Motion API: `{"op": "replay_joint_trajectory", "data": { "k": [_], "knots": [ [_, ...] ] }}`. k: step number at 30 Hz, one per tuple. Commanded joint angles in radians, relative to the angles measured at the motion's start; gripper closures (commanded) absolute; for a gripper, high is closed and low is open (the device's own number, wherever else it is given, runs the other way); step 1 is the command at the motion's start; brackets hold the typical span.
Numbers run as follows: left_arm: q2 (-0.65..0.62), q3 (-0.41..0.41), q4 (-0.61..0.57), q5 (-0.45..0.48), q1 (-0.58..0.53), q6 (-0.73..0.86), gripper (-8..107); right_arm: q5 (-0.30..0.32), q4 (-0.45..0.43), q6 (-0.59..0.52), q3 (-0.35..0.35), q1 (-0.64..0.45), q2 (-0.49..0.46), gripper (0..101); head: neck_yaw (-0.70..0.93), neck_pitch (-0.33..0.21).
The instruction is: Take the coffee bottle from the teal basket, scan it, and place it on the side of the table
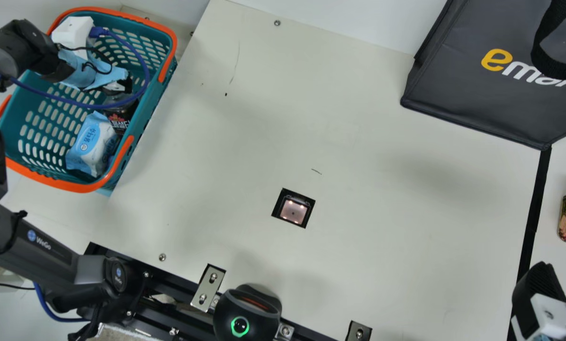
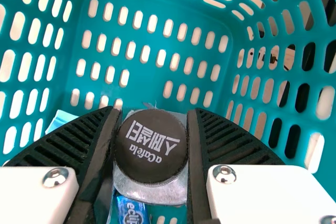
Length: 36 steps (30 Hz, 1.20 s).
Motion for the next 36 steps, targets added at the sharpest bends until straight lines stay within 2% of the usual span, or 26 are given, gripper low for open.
{"op": "replay_joint_trajectory", "data": {
  "k": [1, 24, 36],
  "knots": [
    [-0.004, -0.002, 0.002, 0.007, 0.001, -0.001, 107, 0.000, 0.000, 0.000, 0.000, 0.000, 0.000, 6, 0.002, -0.029],
    [-0.041, -0.005, 0.017, 0.053, 0.013, -0.014, 107, 0.000, 0.000, 0.000, 0.000, 0.000, 0.000, 6, 0.002, -0.029],
    [-0.153, -0.058, -0.013, 0.130, 0.046, 0.013, 107, 0.000, 0.000, 0.000, 0.000, 0.000, 0.000, 6, 0.002, -0.029]
  ]
}}
